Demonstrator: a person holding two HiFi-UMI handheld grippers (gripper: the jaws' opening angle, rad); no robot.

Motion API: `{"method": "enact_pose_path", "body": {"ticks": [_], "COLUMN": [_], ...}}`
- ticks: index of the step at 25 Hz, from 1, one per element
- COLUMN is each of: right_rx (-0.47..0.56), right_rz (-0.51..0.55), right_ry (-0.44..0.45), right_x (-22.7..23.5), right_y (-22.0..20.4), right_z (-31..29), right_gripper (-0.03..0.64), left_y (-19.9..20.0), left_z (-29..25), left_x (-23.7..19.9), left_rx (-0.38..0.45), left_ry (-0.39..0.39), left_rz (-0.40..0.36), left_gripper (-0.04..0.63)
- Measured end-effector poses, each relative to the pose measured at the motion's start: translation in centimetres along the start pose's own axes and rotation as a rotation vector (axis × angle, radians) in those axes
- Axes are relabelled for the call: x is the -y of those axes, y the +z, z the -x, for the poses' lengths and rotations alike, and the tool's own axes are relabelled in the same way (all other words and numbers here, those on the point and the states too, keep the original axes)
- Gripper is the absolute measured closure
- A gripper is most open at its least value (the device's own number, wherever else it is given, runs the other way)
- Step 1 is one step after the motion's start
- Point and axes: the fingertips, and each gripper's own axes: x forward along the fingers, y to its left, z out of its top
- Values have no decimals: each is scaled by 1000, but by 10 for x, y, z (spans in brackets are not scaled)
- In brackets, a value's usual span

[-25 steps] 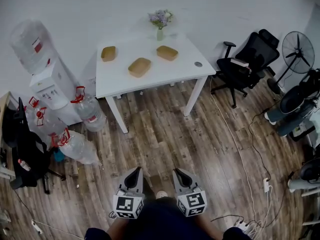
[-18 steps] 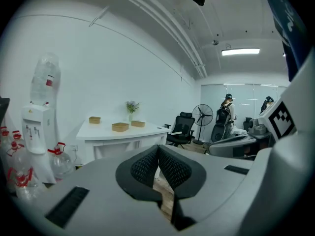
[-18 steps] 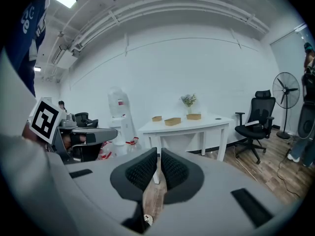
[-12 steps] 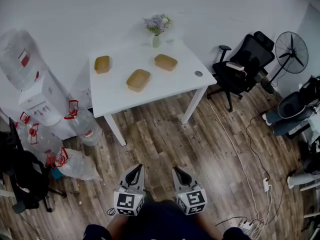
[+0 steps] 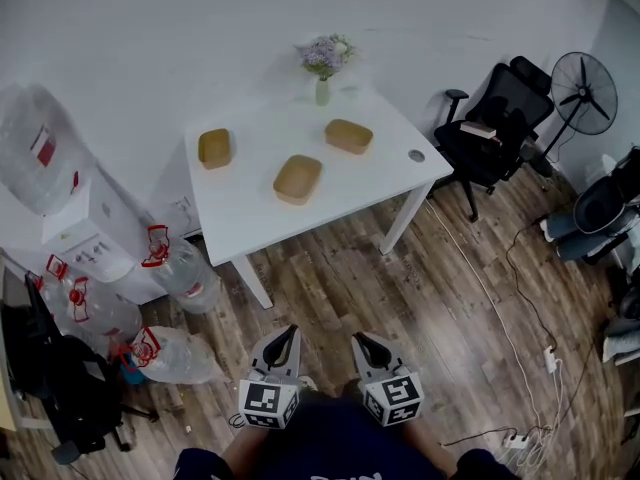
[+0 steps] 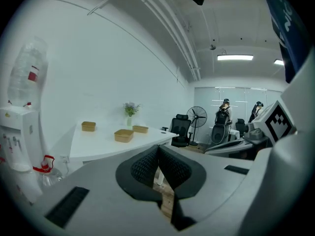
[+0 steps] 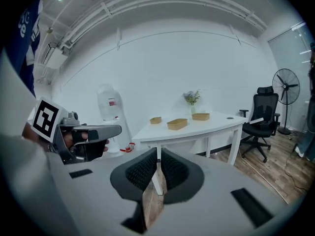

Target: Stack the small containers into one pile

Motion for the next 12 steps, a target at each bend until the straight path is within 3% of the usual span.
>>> {"method": "enact_pose_path", "body": {"ticks": [7,12], "right_rx": [-21,-30], "right_rz": [-12,-37], "right_ry": [18,52], "right_x": [-1,9], "right_y": [5,7], "right_z": [-32,-57], "right_gripper": [560,560], "left_y": [4,-10], "left_z": [-6,-17], "left_x": [-11,-30], "left_rx": [-25,-67], "left_ry": [-55,-4], "left_rz": [-3,17], "left_gripper": [575,575]}}
